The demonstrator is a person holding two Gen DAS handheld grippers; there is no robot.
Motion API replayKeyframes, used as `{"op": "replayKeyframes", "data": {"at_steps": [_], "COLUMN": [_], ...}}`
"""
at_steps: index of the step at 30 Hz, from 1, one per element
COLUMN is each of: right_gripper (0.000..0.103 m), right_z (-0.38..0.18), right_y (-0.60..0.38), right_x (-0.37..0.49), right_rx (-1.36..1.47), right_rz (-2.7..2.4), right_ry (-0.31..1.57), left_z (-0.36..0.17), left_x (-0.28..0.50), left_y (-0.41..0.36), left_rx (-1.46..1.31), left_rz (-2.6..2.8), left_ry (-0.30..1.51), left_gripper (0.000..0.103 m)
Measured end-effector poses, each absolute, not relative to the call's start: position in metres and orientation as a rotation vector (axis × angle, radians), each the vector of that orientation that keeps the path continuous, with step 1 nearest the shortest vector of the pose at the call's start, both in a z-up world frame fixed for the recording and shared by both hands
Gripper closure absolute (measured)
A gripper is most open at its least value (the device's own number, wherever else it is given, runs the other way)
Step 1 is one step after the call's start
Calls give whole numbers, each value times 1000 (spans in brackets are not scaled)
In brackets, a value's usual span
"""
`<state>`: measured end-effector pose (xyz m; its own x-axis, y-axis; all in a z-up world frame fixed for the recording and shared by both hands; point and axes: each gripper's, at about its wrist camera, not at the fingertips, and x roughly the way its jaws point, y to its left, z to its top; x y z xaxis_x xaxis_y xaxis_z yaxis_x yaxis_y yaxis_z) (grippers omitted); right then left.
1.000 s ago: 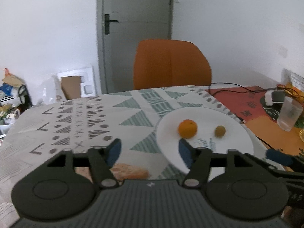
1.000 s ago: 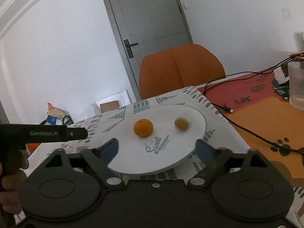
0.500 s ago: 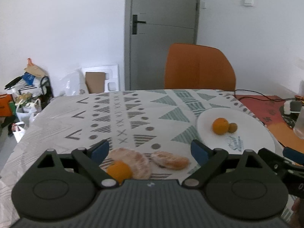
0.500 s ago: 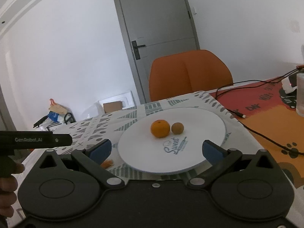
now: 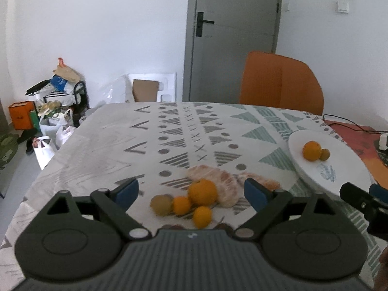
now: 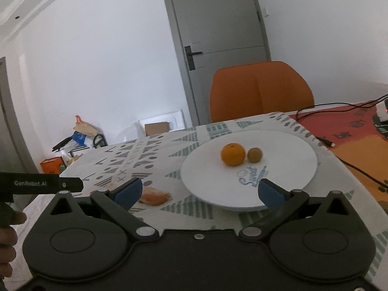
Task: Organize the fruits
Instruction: 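Return both tools to the fruit cluster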
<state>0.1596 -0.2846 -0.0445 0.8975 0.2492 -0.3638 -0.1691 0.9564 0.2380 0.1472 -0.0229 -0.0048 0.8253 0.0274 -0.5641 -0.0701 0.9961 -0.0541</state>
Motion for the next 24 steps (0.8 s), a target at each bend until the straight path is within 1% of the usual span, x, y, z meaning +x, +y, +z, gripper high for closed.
{"op": "replayKeyframes", "data": {"at_steps": [12, 17, 20, 22, 24], "right_gripper": [0, 0, 3, 8, 14], "right_z": [-47, -50, -51, -52, -54], "right_y": [-257, -244, -236, -232, -227], "right_x": [152, 151, 151, 151, 153], "right_rx": [185, 159, 147, 139, 131], "right_rz": [343, 381, 403, 415, 427], "right_ry": [431, 436, 444, 453, 466], "left_z": [-19, -24, -28, -32, -36], "left_x": [129, 127, 127, 128, 130], "left_y": [4, 10, 13, 13, 14], "left_rx": [-93, -103, -116, -122, -129], "left_rz": [81, 70, 59, 49, 39], "left_ry": [627, 637, 643, 650, 657], "left_gripper": [11, 13, 21, 29, 35]}}
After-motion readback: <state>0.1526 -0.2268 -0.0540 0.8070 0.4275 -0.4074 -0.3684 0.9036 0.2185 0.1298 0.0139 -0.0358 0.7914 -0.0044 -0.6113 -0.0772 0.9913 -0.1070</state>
